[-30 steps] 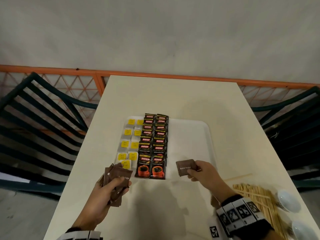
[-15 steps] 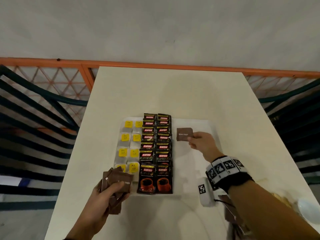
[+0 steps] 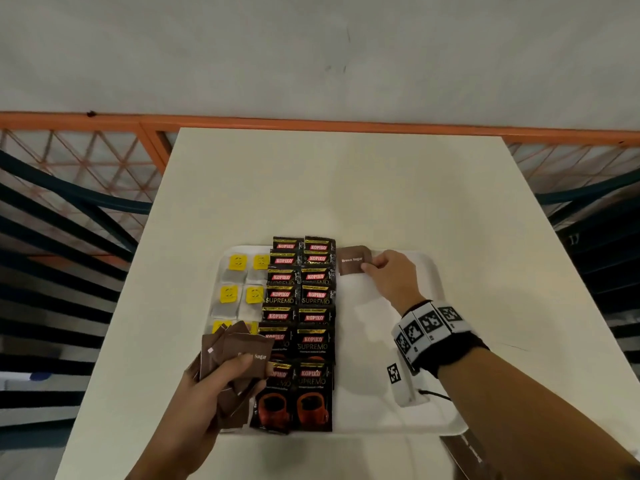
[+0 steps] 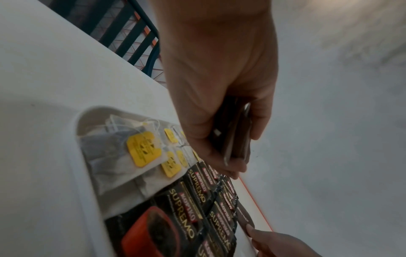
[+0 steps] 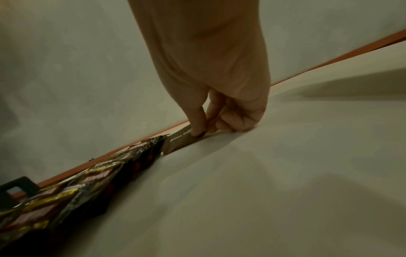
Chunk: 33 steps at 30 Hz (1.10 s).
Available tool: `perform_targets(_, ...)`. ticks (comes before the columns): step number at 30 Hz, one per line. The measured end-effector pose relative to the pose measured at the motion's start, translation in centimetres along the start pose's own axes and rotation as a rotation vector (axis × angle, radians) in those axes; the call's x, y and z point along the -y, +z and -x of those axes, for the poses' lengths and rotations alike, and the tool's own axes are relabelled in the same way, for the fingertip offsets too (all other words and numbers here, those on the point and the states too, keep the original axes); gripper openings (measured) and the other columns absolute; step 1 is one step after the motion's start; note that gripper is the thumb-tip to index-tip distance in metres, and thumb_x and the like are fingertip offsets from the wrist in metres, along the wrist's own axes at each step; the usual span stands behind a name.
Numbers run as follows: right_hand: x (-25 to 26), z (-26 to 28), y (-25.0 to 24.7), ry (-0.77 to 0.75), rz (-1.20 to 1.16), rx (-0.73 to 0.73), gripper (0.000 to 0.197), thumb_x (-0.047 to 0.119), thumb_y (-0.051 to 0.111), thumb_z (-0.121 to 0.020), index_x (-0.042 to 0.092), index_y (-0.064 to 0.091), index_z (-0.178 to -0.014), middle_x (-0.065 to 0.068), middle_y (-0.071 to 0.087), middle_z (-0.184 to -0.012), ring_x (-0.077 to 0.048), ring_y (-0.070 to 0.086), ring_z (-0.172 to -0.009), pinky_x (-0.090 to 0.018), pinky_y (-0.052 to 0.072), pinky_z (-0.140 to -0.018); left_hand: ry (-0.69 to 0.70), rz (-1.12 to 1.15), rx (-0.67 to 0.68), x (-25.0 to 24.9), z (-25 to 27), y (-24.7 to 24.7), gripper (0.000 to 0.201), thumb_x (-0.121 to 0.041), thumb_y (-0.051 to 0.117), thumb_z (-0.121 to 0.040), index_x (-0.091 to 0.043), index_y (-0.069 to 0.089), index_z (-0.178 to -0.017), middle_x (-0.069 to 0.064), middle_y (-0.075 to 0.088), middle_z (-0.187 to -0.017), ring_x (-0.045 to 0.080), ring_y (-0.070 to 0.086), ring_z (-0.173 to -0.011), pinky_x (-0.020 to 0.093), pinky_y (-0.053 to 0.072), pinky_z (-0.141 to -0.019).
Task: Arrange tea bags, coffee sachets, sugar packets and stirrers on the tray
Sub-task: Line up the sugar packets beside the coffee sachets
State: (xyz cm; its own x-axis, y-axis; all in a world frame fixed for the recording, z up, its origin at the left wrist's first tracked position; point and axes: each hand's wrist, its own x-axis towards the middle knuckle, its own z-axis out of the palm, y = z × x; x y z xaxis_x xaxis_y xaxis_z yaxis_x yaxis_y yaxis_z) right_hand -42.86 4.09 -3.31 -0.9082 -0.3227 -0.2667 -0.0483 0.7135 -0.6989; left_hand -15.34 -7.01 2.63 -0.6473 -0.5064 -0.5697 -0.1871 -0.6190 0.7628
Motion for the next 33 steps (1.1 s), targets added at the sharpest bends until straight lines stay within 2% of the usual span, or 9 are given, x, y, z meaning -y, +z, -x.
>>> perform_targets(3,-0.2,-0.1,0.3,0.000,0.003,-0.003,0.022,0.018,0.063,-0.085,0.017,0.047,-0.070,0.003,0.053,-0.079,-0.015,0.048,-0.080,-0.021,0.034,-0.066,0.017,0.016,0.032,-0.2,-0.1,0.8,0.059,-0.023,0.085,-0.049,-0.020,0.067,-0.105,0.020,0.072,-0.095,0.031,0.072,-0.080,0.028,0.058,-0.056)
perform_targets(4,-0.2,-0.1,0.4,-0.002,0.012,0.000,0.025,0.019,0.062,-0.086,0.019,0.045,-0.068,0.003,0.054,-0.080,-0.015,0.049,-0.081,-0.021,0.035,-0.069,0.021,0.013,0.034,-0.3,0.0,1.1,0.056,-0.023,0.085,-0.049,-0.021,0.068,-0.103,0.021,0.071,-0.095,0.031,0.072,-0.079,0.027,0.057,-0.056)
perform_targets(6,-0.2,0.0,0.5,0.007,0.027,0.005,0.021,0.022,0.061,-0.086,0.017,0.047,-0.072,0.001,0.055,-0.083,-0.016,0.050,-0.082,-0.025,0.037,-0.074,0.028,0.023,0.038,-0.2,0.0,1.6,0.032,-0.010,0.068,-0.070,-0.019,0.067,-0.102,0.021,0.072,-0.092,0.027,0.072,-0.074,0.026,0.057,-0.054)
perform_targets(9,-0.2,0.0,0.2,0.022,0.048,0.043,0.017,0.022,0.061,-0.086,0.012,0.050,-0.079,0.000,0.055,-0.085,-0.017,0.049,-0.083,-0.025,0.036,-0.074,0.021,0.000,0.027,0.1,0.1,2.1,0.026,0.000,0.053,-0.083,-0.017,0.067,-0.096,0.018,0.073,-0.085,0.025,0.072,-0.069,0.026,0.058,-0.054)
perform_targets(13,-0.9,0.1,-0.9,0.076,0.057,0.108,0.015,0.023,0.062,-0.086,0.010,0.054,-0.083,-0.002,0.056,-0.086,-0.018,0.051,-0.083,-0.026,0.037,-0.074,0.012,-0.010,0.003,0.2,0.4,2.3,0.023,0.001,0.053,-0.084,-0.012,0.067,-0.097,0.019,0.072,-0.085,0.027,0.072,-0.071,0.030,0.060,-0.060)
perform_targets(19,-1.5,0.0,-0.6,0.088,0.017,0.038,0.020,0.026,0.061,-0.086,0.007,0.061,-0.090,-0.003,0.060,-0.086,-0.020,0.054,-0.085,-0.032,0.045,-0.082,-0.017,-0.001,-0.011,0.6,0.6,2.3,0.025,0.002,0.052,-0.085,-0.016,0.069,-0.087,0.013,0.073,-0.075,0.022,0.071,-0.064,0.027,0.058,-0.053)
perform_targets(25,-0.1,-0.4,0.3,0.055,0.019,0.016,0.013,0.025,0.062,-0.086,0.014,0.055,-0.082,0.001,0.057,-0.088,-0.016,0.051,-0.085,-0.027,0.040,-0.078,-0.031,-0.010,-0.013,0.5,0.4,2.1,0.025,0.000,0.053,-0.086,-0.019,0.068,-0.094,0.018,0.073,-0.082,0.024,0.072,-0.066,0.026,0.057,-0.051)
perform_targets(30,0.4,-0.3,0.4,0.050,0.019,0.023,0.016,0.025,0.061,-0.086,0.010,0.058,-0.091,0.002,0.056,-0.087,-0.015,0.052,-0.086,-0.024,0.037,-0.075,-0.032,-0.002,0.025,0.3,-0.1,2.3,0.023,-0.002,0.055,-0.083,-0.017,0.073,-0.084,0.020,0.073,-0.085,0.026,0.072,-0.072,0.027,0.059,-0.056)
perform_targets(33,0.7,0.2,0.1,0.069,-0.030,0.001,0.028,0.026,0.062,-0.086,0.005,0.055,-0.103,-0.002,0.056,-0.092,-0.019,0.055,-0.091,-0.025,0.038,-0.075,-0.030,0.004,0.057,0.3,-0.6,2.4,0.024,-0.004,0.057,-0.081,-0.009,0.067,-0.101,0.026,0.070,-0.095,0.031,0.071,-0.079,0.028,0.058,-0.058)
